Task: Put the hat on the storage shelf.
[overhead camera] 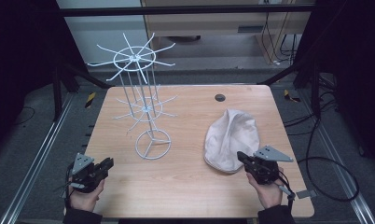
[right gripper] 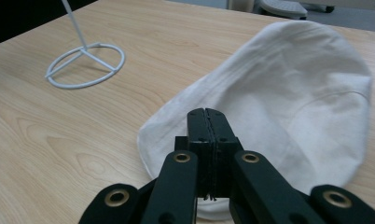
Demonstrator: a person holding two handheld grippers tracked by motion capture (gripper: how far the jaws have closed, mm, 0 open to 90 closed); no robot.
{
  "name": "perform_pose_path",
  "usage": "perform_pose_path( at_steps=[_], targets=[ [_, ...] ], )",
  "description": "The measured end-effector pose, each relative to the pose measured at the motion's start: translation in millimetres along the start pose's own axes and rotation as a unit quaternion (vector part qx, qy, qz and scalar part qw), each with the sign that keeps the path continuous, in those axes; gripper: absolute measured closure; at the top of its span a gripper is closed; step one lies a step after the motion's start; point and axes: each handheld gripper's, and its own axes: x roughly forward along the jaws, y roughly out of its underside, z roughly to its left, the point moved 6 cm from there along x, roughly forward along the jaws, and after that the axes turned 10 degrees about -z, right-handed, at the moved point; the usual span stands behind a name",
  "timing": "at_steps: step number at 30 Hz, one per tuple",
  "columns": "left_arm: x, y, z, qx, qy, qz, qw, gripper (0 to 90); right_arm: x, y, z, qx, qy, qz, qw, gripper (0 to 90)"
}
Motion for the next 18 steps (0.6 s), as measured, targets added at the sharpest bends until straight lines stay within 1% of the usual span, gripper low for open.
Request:
perform_pose_path(
  at_steps=[3,4,5,6,7,8,9,11,12,13,14,15,16,18],
  targets=[
    [1.1,0.3,-1.8,0.005,0.004,0.002,1.0000,83.9,10.2,-1.5,8.2,0.000,-0.014,0.003,0.9999,90.0],
    [1.6,0.6,-3.1,0.009,0.006,0.003,0.9999,85.8,18.6,-2.2,13.7,-0.003,-0.020,0.007,0.9998,90.0],
    [1.6,0.6,-3.1,0.009,0.006,0.003,0.9999,86.6,18.6,-2.2,13.7,-0.003,-0.020,0.007,0.9998,90.0],
    [1.6,1.0,-4.3,0.011,0.007,0.005,0.9999,86.6,23.8,-2.6,16.5,-0.008,-0.022,0.008,0.9997,90.0],
    [1.5,0.5,-4.7,0.015,0.006,0.004,0.9999,87.9,34.8,-1.7,21.2,-0.012,-0.024,0.015,0.9995,90.0],
    [1.5,0.5,-4.7,0.015,0.006,0.004,0.9999,88.3,34.8,-1.7,21.2,-0.012,-0.024,0.015,0.9995,90.0],
    [1.5,0.4,-5.1,0.015,0.006,0.004,0.9999,88.8,46.0,1.4,25.6,-0.015,-0.026,0.027,0.9992,90.0],
    [2.0,1.1,-5.0,0.017,0.004,0.006,0.9998,89.1,53.9,3.6,27.4,-0.018,-0.023,0.033,0.9990,90.0],
    [2.0,1.1,-5.0,0.017,0.004,0.006,0.9998,89.1,53.9,3.6,27.4,-0.018,-0.023,0.033,0.9990,90.0],
    [2.2,1.4,-4.8,0.019,0.003,0.007,0.9998,89.1,58.2,4.4,27.8,-0.020,-0.023,0.036,0.9989,90.0],
    [2.4,1.4,-4.7,0.020,0.002,0.007,0.9998,89.2,63.1,4.8,29.0,-0.018,-0.020,0.039,0.9989,90.0],
    [2.6,1.3,-4.6,0.021,0.001,0.006,0.9998,89.2,71.6,5.6,31.5,-0.014,-0.023,0.043,0.9987,90.0],
    [2.6,1.3,-4.6,0.021,0.001,0.006,0.9998,89.2,71.6,5.6,31.5,-0.014,-0.023,0.043,0.9987,90.0],
    [2.3,1.1,-4.5,0.021,-0.001,0.005,0.9998,89.2,79.9,7.9,35.0,-0.021,-0.024,0.053,0.9981,90.0]
  ],
)
